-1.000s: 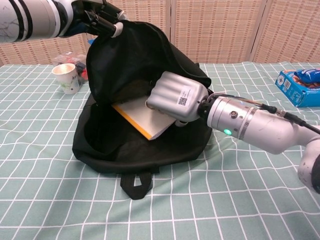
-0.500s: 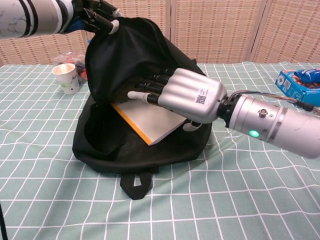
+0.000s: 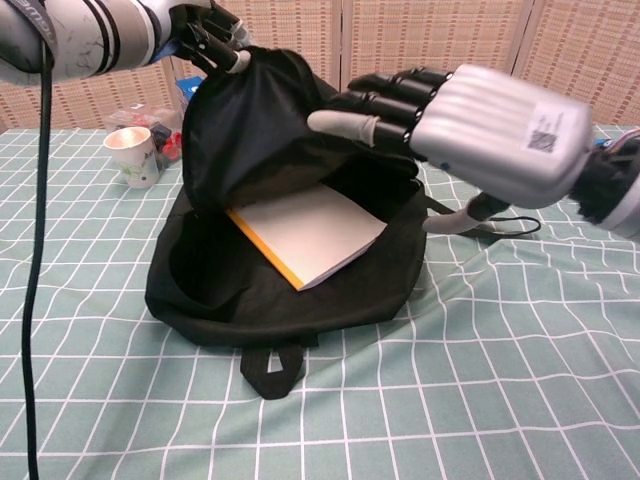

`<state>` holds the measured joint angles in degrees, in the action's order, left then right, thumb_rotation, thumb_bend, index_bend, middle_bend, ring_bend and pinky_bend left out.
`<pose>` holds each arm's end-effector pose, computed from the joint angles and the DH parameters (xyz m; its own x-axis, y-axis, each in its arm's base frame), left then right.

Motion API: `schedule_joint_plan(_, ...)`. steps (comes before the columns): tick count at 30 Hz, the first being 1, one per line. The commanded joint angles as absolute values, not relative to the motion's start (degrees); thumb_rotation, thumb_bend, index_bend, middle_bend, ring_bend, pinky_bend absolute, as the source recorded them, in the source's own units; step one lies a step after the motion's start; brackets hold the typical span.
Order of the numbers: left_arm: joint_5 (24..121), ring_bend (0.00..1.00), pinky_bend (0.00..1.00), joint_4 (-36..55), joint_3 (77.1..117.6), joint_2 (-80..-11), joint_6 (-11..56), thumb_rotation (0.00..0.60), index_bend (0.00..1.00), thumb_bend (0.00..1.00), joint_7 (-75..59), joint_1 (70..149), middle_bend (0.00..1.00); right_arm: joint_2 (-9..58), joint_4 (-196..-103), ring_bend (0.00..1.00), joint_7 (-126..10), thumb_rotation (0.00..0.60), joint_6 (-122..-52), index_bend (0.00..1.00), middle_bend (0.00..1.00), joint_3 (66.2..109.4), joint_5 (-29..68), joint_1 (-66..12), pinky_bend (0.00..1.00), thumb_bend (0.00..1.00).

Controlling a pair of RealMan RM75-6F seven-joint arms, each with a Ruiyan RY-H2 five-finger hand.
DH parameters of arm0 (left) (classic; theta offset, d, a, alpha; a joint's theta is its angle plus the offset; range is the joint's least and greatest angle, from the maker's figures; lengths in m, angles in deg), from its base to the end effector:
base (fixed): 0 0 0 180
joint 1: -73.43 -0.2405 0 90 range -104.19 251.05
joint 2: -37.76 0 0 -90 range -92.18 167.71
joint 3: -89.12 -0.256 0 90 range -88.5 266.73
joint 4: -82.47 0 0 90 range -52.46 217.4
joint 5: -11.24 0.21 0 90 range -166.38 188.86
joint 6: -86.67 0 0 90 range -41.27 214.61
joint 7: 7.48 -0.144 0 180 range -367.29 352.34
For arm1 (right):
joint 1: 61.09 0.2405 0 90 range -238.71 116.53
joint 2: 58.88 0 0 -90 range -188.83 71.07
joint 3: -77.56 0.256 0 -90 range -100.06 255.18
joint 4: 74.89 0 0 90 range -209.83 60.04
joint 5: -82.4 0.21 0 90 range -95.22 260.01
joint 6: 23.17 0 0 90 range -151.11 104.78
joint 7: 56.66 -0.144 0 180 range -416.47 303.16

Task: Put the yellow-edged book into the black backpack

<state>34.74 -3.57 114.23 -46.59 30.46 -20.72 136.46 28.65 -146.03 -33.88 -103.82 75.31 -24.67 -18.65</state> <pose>-0.0394 0.4364 0.0447 -0.0875 0.2409 0.9666 0.9927 -0.0596 0.1047 -0.1375 -0.2972 0.0138 0.5680 0.4407 0.6951 -0.2511 -0.7115 0.6563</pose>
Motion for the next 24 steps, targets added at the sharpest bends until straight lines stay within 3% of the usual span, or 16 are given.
schedule_joint_plan(1,36.8,0.04,0.11,-5.3,113.8,-46.1,29.5,0.6,0.1,0.16,-20.8,135.7,0.08,24.3,-149.4,0.03,-34.7,0.6,-109.2,0.0,0.07,74.3,-26.9,-22.2,0.16,0.0)
schedule_joint_plan(3,38.7,0.0,0.02,-7.4,113.7,-45.4,27.7,0.6,0.0,0.1,-20.6,134.8,0.0,22.3,-150.6,0.03,-34.9,0.6,-111.0,0.0,0.07,74.1,-27.0,-23.7,0.16,0.0)
schedule_joint_plan(7,43.8,0.0,0.0,-14.6,113.0,-42.3,23.9,0.6,0.0,0.0,-19.7,131.4,0.0,18.5,-151.6,0.03,-35.8,0.6,-114.4,0.0,0.07,74.1,-25.8,-27.2,0.16,0.0)
schedule_joint_plan(13,50.3,0.0,0.0,-24.1,110.4,-37.2,18.1,0.6,0.0,0.0,-19.9,125.6,0.0,15.5,-151.9,0.03,-37.5,0.6,-117.3,0.0,0.07,74.9,-24.1,-30.9,0.16,0.0)
schedule_joint_plan(18,55.2,0.0,0.0,-31.6,107.7,-30.8,17.6,0.6,0.0,0.0,-18.4,120.4,0.0,14.7,-152.8,0.03,-38.7,0.6,-117.2,0.0,0.09,75.7,-21.8,-33.1,0.16,0.0)
schedule_joint_plan(24,63.0,0.0,0.0,-34.7,101.7,-24.8,15.0,0.6,0.0,0.0,-18.4,113.4,0.0,13.0,-154.3,0.08,-41.0,0.6,-115.7,0.0,0.14,75.4,-19.8,-35.3,0.16,0.0)
